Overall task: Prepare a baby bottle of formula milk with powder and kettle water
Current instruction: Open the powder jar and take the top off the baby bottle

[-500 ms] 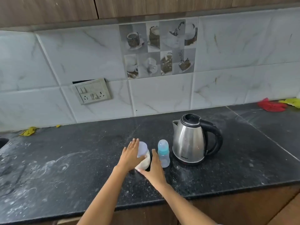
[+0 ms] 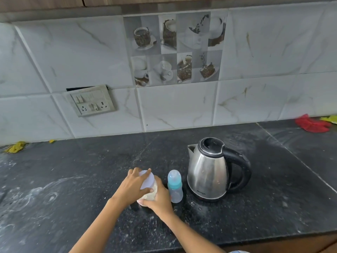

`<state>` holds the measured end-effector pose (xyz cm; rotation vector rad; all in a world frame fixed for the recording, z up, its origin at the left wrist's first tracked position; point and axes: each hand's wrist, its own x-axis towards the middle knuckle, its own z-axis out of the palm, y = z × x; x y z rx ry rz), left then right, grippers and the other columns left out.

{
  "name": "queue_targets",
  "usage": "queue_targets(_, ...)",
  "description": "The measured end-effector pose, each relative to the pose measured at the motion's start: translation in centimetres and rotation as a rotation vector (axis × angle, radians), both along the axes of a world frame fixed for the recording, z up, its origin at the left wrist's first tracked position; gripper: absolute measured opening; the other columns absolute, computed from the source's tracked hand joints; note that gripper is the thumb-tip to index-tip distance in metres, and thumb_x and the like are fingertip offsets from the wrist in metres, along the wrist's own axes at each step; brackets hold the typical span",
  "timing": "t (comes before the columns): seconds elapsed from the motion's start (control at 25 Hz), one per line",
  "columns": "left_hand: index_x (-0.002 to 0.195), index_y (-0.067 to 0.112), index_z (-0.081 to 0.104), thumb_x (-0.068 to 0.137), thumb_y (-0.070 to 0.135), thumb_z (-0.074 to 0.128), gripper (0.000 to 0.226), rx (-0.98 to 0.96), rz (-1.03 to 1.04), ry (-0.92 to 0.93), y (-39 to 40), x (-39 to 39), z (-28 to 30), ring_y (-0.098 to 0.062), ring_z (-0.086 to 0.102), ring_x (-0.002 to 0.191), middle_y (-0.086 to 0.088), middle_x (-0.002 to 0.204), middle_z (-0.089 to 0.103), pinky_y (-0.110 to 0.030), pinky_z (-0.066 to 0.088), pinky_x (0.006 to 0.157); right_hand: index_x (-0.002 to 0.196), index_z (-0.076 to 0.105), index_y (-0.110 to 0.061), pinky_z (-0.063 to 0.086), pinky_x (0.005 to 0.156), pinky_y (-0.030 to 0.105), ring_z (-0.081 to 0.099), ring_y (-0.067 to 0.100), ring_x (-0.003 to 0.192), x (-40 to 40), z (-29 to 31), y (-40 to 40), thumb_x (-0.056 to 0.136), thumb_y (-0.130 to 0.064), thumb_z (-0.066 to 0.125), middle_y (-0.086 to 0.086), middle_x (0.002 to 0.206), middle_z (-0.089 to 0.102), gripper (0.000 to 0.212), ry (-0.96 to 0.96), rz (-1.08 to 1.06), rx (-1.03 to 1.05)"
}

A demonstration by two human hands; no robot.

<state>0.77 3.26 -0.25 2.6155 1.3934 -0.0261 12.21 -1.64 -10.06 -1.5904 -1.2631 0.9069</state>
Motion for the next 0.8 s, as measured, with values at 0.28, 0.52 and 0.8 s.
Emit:
queue_targets(0.28, 0.145, 0.010, 0.023, 0.092, 0.055, 0.042, 0.072, 0.193, 0.123, 0.108, -1.8, 1.6, -0.2, -0.028, 0.042, 0.113, -0.017, 0.127, 0.042, -0.031, 0.044, 0.085, 0.133, 0.045, -0.034, 0.052, 0.088, 0.023, 0.061, -0.004, 0.105, 0.1, -0.6, 0.1, 0.055, -0.041, 0.082, -0.021, 0.114, 0.065, 0.086, -0.067, -0.030, 0.061)
queue_targets(0.52, 0.108, 0.009, 0.046, 0.077, 0.079, 0.036, 0.077, 0.190, 0.441, 0.206, -2.1, 4.1, 1.1, -0.020, 0.058, 0.092, -0.007, 0.100, 0.060, -0.025, 0.039, 0.061, 0.133, 0.046, -0.027, 0.053, 0.087, 0.026, 0.062, 0.004, 0.106, 0.1, -0.9, -0.2, 0.054, -0.056, 0.081, -0.014, 0.113, 0.068, 0.091, -0.107, -0.049, 0.049)
queue_targets(0.8, 0.147, 0.037, 0.016, 0.087, 0.029, 0.064, 0.078, -0.228, -0.082, 0.165, 1.1, 0.9, 2.5, -0.033, 0.031, 0.129, -0.008, 0.150, 0.023, -0.043, 0.032, 0.106, 0.134, 0.048, -0.033, 0.052, 0.089, 0.024, 0.060, -0.003, 0.107, 0.2, -0.1, -0.3, 0.053, -0.053, 0.079, -0.021, 0.117, 0.066, 0.089, -0.069, -0.064, 0.079)
